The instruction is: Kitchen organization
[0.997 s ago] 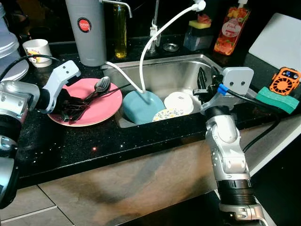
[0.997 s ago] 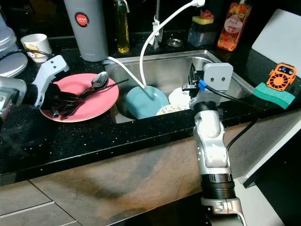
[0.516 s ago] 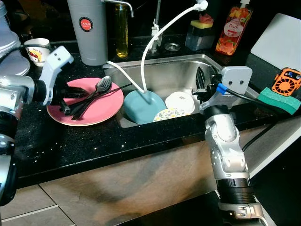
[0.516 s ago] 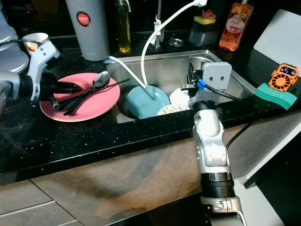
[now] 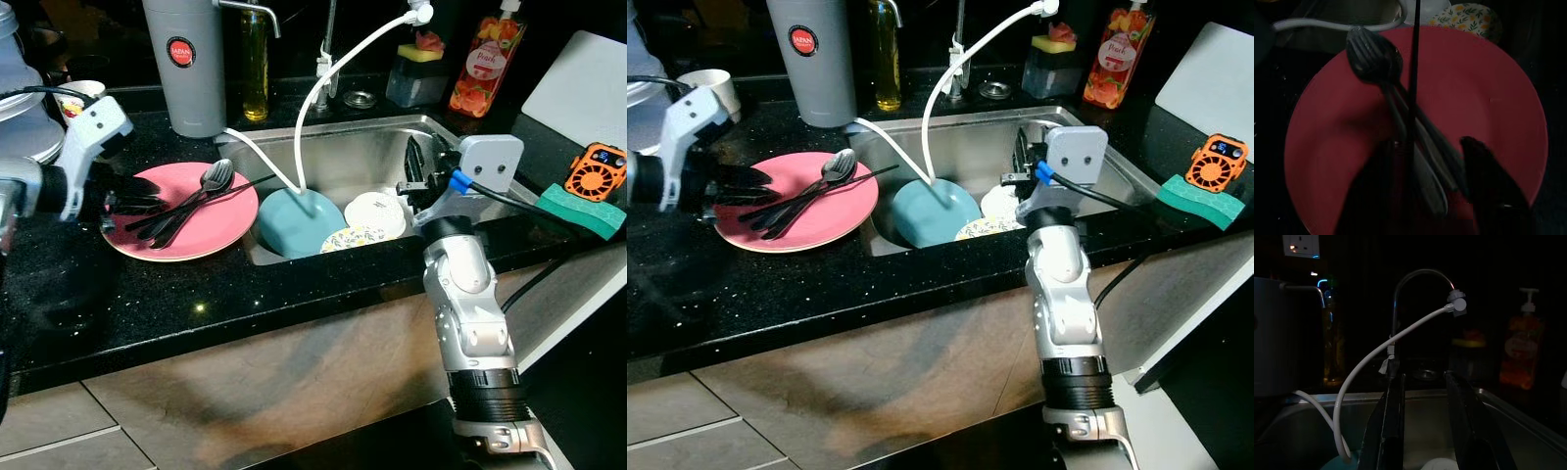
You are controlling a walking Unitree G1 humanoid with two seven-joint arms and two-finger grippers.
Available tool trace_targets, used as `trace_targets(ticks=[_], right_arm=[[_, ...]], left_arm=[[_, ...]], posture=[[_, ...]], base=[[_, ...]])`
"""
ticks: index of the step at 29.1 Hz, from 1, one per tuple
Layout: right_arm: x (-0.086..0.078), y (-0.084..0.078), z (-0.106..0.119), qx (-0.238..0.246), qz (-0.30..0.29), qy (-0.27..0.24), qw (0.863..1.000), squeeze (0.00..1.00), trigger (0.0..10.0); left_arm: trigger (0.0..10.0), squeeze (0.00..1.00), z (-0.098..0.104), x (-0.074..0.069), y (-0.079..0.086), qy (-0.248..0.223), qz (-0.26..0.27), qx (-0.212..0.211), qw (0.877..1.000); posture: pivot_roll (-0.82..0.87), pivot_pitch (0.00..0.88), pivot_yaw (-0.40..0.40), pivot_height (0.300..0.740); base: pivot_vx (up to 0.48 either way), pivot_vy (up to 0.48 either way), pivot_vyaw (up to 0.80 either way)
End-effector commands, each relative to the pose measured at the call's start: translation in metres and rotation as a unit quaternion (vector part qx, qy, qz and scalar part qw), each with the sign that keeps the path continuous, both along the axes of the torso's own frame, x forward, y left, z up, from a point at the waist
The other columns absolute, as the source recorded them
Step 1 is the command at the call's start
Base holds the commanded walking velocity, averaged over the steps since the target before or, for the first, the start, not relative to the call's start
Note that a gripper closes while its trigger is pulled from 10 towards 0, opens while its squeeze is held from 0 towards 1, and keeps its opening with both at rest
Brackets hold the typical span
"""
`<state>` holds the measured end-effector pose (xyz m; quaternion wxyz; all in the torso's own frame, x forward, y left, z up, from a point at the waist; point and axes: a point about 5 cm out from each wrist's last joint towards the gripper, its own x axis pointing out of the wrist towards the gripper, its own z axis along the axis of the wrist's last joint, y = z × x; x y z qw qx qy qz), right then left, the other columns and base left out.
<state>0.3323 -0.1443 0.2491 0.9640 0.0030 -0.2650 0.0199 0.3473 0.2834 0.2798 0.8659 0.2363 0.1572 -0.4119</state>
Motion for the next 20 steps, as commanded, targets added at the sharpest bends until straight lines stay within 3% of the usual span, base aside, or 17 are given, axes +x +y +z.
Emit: trace_targets(ticks=[1, 2, 3, 4, 8, 12, 13, 14, 15, 20], right_arm=[[0.002, 0.002, -0.002, 0.002, 0.003, 0.006, 1.000, 0.00, 10.0], [0.002, 0.002, -0.002, 0.001, 0.003, 0.005, 1.000, 0.00, 10.0], [0.002, 0.002, -0.002, 0.001, 0.003, 0.005, 1.000, 0.00, 10.0], [0.002, 0.001, -0.002, 0.002, 0.003, 0.005, 1.000, 0.00, 10.0], [0.003, 0.002, -0.003, 0.002, 0.004, 0.006, 1.000, 0.00, 10.0], [0.004, 0.005, 0.001, 0.002, 0.010, 0.000, 1.000, 0.00, 10.0], [0.004, 0.005, 0.001, 0.001, 0.009, -0.001, 1.000, 0.00, 10.0], [0.004, 0.004, 0.001, 0.001, 0.009, -0.001, 1.000, 0.00, 10.0], [0.004, 0.003, 0.001, 0.001, 0.008, -0.002, 1.000, 0.00, 10.0], [0.004, 0.000, 0.002, 0.000, 0.004, -0.002, 1.000, 0.00, 10.0]], left_arm=[[10.0, 1.00, -0.006, -0.005, 0.010, 0.023, 0.013, 0.018, 0.999], [10.0, 0.85, -0.007, -0.006, 0.012, 0.030, 0.018, 0.018, 0.999], [10.0, 0.85, -0.007, -0.006, 0.012, 0.030, 0.018, 0.018, 0.999], [10.0, 0.00, -0.010, -0.008, 0.016, 0.041, 0.024, 0.017, 0.999], [10.0, 0.00, -0.026, -0.007, 0.023, 0.070, 0.054, 0.015, 0.996], [10.0, 0.00, -0.051, -0.004, 0.016, 0.108, 0.058, 0.011, 0.992], [8.7, 0.00, -0.054, -0.005, 0.015, 0.114, 0.056, 0.009, 0.992], [2.7, 0.00, -0.056, -0.005, 0.014, 0.118, 0.053, 0.009, 0.992], [0.0, 0.00, -0.057, -0.005, 0.013, 0.118, 0.053, 0.010, 0.992], [0.0, 0.00, -0.056, -0.006, 0.012, 0.114, 0.046, 0.008, 0.992]], posture=[[0.20, 0.006, -0.027, 0.740], [0.20, 0.006, -0.027, 0.740], [0.20, 0.006, -0.027, 0.740], [0.20, 0.006, -0.027, 0.740], [0.21, 0.000, -0.029, 0.740], [0.20, 0.000, -0.036, 0.740], [0.19, 0.000, -0.033, 0.740], [0.19, 0.000, -0.033, 0.740], [0.19, 0.000, -0.033, 0.740], [0.19, 0.000, -0.032, 0.740]], base=[[0.000, 0.000, 0.00], [0.000, 0.000, 0.00], [0.000, 0.000, 0.00], [0.000, 0.000, 0.00], [0.000, 0.000, 0.00], [0.000, 0.000, 0.00], [0.000, 0.000, 0.00], [0.000, 0.000, 0.00], [0.000, 0.000, 0.00], [0.000, 0.000, 0.00]])
